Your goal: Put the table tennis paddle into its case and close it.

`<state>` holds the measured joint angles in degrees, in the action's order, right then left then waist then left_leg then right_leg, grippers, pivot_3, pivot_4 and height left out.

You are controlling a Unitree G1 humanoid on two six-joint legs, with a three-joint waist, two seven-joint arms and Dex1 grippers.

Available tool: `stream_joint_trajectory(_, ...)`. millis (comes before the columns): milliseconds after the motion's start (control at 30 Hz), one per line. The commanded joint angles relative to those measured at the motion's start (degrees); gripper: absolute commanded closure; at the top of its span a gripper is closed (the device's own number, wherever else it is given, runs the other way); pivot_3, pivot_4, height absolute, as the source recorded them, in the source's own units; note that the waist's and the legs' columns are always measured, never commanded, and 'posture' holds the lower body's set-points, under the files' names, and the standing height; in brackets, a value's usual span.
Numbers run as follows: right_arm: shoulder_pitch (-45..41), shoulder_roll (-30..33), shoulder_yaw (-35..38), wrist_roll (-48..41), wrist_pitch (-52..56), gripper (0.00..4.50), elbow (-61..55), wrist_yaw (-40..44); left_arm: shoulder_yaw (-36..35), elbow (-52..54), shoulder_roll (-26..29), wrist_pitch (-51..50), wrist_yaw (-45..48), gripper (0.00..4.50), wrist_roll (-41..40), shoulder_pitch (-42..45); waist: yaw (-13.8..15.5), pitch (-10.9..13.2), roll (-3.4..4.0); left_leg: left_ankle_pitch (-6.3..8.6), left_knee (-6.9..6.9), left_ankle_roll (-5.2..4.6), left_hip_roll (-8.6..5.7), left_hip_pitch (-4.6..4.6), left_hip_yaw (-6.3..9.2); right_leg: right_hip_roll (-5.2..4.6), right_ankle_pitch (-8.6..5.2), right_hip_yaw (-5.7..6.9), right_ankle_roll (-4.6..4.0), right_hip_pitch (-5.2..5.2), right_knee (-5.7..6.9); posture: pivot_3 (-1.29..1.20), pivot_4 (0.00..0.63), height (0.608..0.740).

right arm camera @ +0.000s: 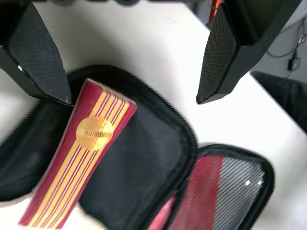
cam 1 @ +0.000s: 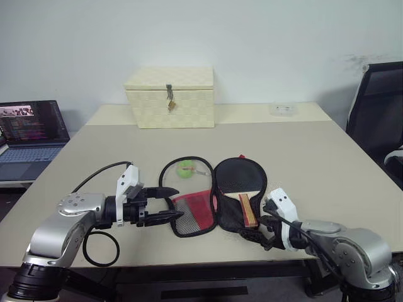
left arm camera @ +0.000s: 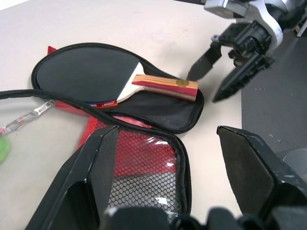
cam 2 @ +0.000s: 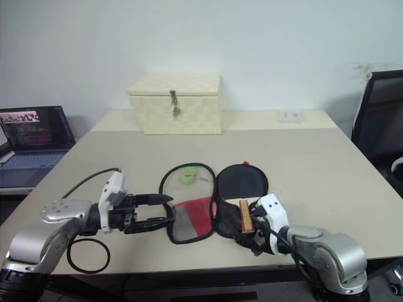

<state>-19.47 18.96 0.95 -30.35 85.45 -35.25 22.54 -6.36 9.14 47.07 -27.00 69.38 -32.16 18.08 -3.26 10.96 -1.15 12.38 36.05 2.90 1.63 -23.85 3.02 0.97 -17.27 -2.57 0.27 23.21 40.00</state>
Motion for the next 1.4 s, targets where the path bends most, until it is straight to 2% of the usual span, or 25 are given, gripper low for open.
stream_joint_trajectory(33, -0.47, -0.28, -1.23, -1.02, -1.94, 0.04, -1.57, 0.08, -0.79, 1.17, 0.94, 0.73, 0.06, 0.94, 0.01, 0.59, 0.00, 0.00, 0.00, 0.00, 0.00, 0.00, 0.00, 0.00, 0.01, 0.00, 0.00, 0.00, 0.00, 0.00, 0.00, 0.00, 0.150, 0.740)
stream_joint_trajectory(233, -1.89, 1.71, -1.83, -0.81, -3.49, 0.04, -0.85, 0.68, -1.40, 1.14, 0.83, 0.64, -0.97, 0.94, 0.23, -0.36, 0.00, 0.00, 0.00, 0.00, 0.00, 0.00, 0.00, 0.00, 0.00, 0.00, 0.00, 0.00, 0.00, 0.00, 0.00, 0.00, 0.150, 0.740)
stream_joint_trajectory(467, -6.23, 14.22, 4.39, -5.79, -8.91, 0.04, -0.52, 11.74, -2.17, -5.60, -0.65, 1.87, -8.09, 0.94, 4.74, 0.90, 0.12, 0.00, -0.01, 0.00, 0.02, 0.00, -0.03, 0.01, -0.02, -0.01, -0.01, 0.04, 0.02, -0.02, -0.01, 0.00, 0.150, 0.740)
stream_joint_trajectory(567, -8.39, 19.93, 7.10, -8.62, -12.00, 0.04, -0.46, 17.23, -0.98, -13.11, -1.06, 5.92, -13.26, 0.94, 10.93, 2.97, 0.19, 0.00, -0.01, 0.00, 0.02, -0.01, -0.05, 0.02, -0.02, 0.00, 0.00, 0.08, 0.01, -0.02, -0.01, 0.00, 0.150, 0.740)
stream_joint_trajectory(700, -7.52, 24.25, 6.85, -9.91, -14.75, 0.00, -0.43, 20.17, 1.32, -21.82, -1.39, 9.64, -16.54, 1.80, 16.78, 6.20, 0.31, -0.04, -0.08, 0.01, 0.02, -0.01, -0.09, 0.01, 0.00, 0.01, 0.01, 0.09, 0.00, -0.03, -0.03, 0.00, 0.150, 0.740)
stream_joint_trajectory(933, -5.61, 27.23, 6.06, -9.75, -18.45, 0.00, -0.52, 21.23, 6.68, -32.30, -2.89, 14.01, -19.47, 4.28, 25.20, 10.62, 0.62, -0.05, -0.10, 0.01, 0.05, -0.01, -0.08, -0.03, -0.01, -0.03, 0.11, 0.11, -0.16, -0.03, -0.01, 0.00, 0.150, 0.740)
stream_joint_trajectory(967, -5.50, 27.40, 6.02, -9.64, -18.79, 0.00, -0.42, 21.16, 7.14, -33.06, -3.06, 14.22, -19.39, 4.47, 25.76, 10.86, 0.63, -0.05, -0.10, 0.01, 0.06, -0.01, -0.08, -0.02, -0.02, -0.03, 0.12, 0.11, -0.16, -0.03, -0.01, 0.00, 0.150, 0.740)
stream_joint_trajectory(1133, -5.19, 27.77, 5.82, -9.54, -20.04, 0.00, 0.14, 20.68, 7.62, -37.58, -7.67, 16.09, -20.40, 4.47, 26.20, 13.76, 1.27, -0.07, -0.11, 0.00, 0.09, -0.01, -0.08, -0.01, 0.00, -0.03, 0.14, 0.13, -0.20, -0.04, 0.05, 0.00, 0.150, 0.740)
stream_joint_trajectory(1267, -4.93, 28.01, 5.35, -9.43, -21.03, 0.00, 0.47, 20.71, 7.89, -42.71, -14.23, 18.63, -21.02, 4.47, 25.82, 17.49, 2.03, -0.10, -0.13, 0.00, 0.19, -0.02, -0.12, 0.00, 0.06, -0.02, 0.13, 0.19, -0.17, -0.14, 0.07, 0.00, 0.150, 0.740)
stream_joint_trajectory(1400, -4.79, 28.54, 5.19, -9.47, -21.68, 0.00, 0.71, 20.74, 8.36, -42.91, -18.50, 19.21, -19.93, 4.47, 25.34, 20.34, 2.52, -0.11, -0.14, 0.00, 0.33, -0.02, -0.17, -0.04, 0.09, -0.06, 0.19, 0.23, -0.08, -0.24, 0.04, 0.00, 0.150, 0.740)
